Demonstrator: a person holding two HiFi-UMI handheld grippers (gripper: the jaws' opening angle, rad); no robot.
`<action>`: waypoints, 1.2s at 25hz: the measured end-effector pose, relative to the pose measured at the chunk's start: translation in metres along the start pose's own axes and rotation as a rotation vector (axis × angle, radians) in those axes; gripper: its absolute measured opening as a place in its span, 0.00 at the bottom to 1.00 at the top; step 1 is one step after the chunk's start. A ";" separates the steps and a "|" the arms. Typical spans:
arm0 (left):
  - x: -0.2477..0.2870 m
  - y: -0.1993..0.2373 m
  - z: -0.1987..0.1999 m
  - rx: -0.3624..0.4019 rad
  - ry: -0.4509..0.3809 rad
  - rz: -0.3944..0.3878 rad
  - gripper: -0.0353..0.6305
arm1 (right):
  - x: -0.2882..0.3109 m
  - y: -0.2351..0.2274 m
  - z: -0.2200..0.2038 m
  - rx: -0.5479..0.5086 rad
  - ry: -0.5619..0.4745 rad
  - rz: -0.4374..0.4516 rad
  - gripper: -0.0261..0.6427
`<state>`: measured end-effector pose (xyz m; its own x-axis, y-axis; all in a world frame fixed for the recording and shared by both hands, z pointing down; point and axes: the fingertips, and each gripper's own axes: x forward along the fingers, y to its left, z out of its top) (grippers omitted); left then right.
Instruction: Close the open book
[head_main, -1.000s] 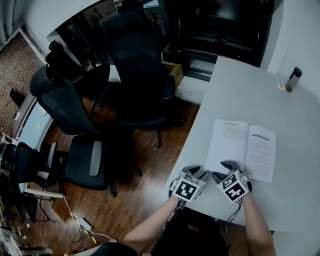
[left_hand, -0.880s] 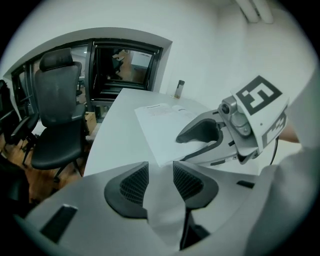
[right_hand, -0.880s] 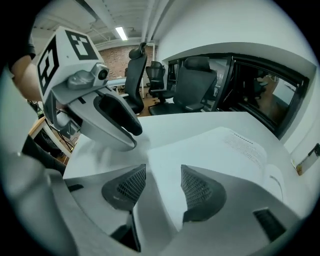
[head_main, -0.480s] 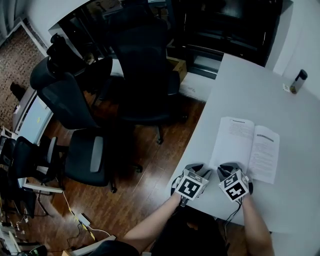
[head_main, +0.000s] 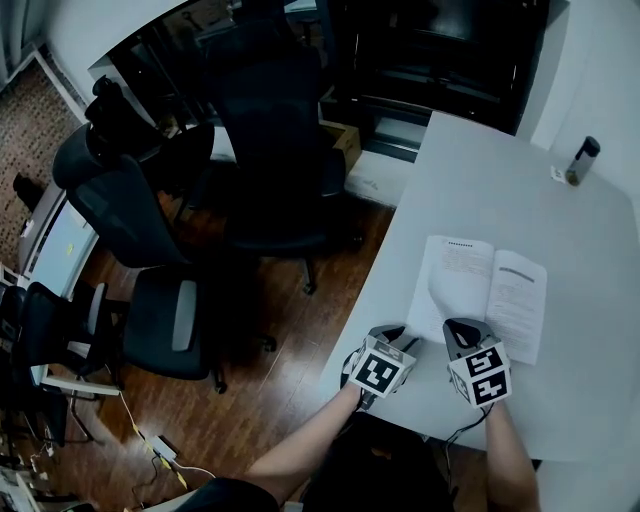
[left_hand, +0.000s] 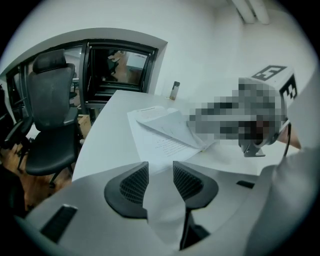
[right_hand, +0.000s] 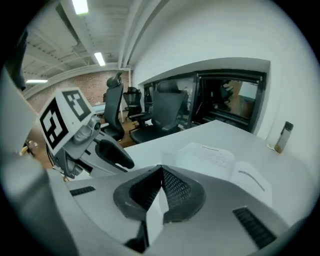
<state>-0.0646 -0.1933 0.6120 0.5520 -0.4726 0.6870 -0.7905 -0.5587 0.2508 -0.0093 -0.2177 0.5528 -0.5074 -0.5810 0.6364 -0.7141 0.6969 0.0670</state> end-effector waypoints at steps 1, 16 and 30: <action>0.002 -0.003 0.003 0.005 0.000 -0.004 0.29 | -0.008 -0.009 0.003 0.030 -0.025 -0.020 0.05; 0.040 -0.077 0.046 0.130 -0.018 -0.102 0.29 | -0.122 -0.112 -0.060 0.338 -0.124 -0.292 0.05; 0.053 -0.152 0.088 0.197 -0.186 -0.149 0.29 | -0.147 -0.127 -0.124 0.398 -0.060 -0.302 0.05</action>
<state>0.1083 -0.1935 0.5502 0.7116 -0.4815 0.5116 -0.6403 -0.7441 0.1903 0.2158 -0.1683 0.5465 -0.2682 -0.7632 0.5878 -0.9559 0.2865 -0.0642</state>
